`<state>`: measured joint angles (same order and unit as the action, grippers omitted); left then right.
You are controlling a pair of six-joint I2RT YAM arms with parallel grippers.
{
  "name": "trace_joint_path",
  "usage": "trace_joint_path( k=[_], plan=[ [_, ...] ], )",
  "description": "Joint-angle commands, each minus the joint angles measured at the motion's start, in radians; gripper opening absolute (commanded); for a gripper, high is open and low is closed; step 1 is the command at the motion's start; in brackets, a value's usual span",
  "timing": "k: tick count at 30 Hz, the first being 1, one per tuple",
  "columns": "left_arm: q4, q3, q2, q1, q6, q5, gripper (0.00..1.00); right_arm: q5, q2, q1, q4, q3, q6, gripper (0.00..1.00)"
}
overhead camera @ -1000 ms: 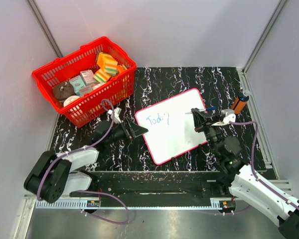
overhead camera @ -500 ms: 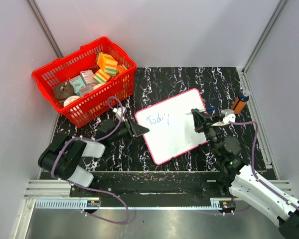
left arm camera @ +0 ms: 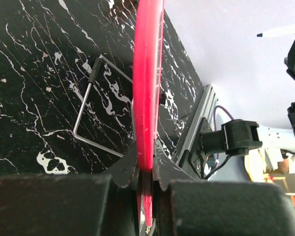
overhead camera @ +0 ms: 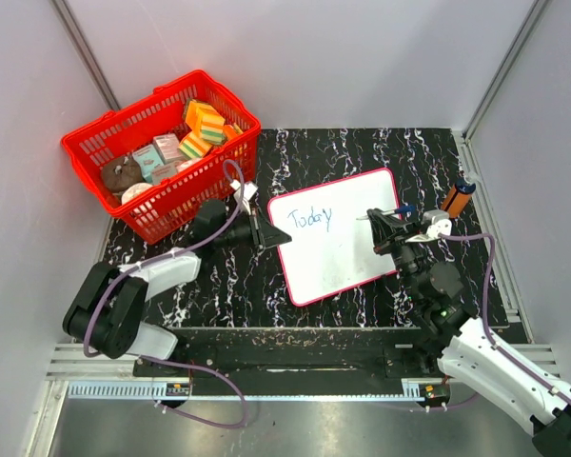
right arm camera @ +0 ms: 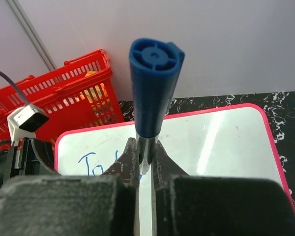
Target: Write a sentence on the whiteboard
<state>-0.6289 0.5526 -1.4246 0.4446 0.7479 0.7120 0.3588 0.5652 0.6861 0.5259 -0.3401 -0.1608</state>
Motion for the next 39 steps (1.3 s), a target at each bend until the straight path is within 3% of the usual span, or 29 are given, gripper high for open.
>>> trace_joint_path(
  k=[1, 5, 12, 17, 21, 39],
  plan=[
    [0.479, 0.119, 0.021, -0.012, -0.362, 0.024, 0.00, 0.035, -0.016, -0.005, 0.006, -0.033, 0.017, 0.00],
    [0.690, 0.161, 0.030, -0.014, -0.505, -0.017, 0.00, 0.034, -0.014, -0.005, 0.006, -0.030, 0.017, 0.00],
    [0.764, 0.161, 0.105, -0.018, -0.688, -0.110, 0.00, 0.025, -0.007, -0.005, 0.008, -0.033, 0.018, 0.00],
    [0.854, 0.198, 0.101, -0.026, -0.742, -0.098, 0.00, 0.019, 0.021, -0.007, 0.036, -0.023, 0.006, 0.00],
    [0.969, 0.239, 0.087, -0.027, -0.908, -0.138, 0.00, 0.008, 0.035, -0.005, 0.042, -0.031, 0.017, 0.00],
    [0.926, 0.185, 0.187, -0.027, -0.976, -0.356, 0.00, -0.053, 0.186, -0.005, 0.160, -0.053, 0.072, 0.00]
  ],
)
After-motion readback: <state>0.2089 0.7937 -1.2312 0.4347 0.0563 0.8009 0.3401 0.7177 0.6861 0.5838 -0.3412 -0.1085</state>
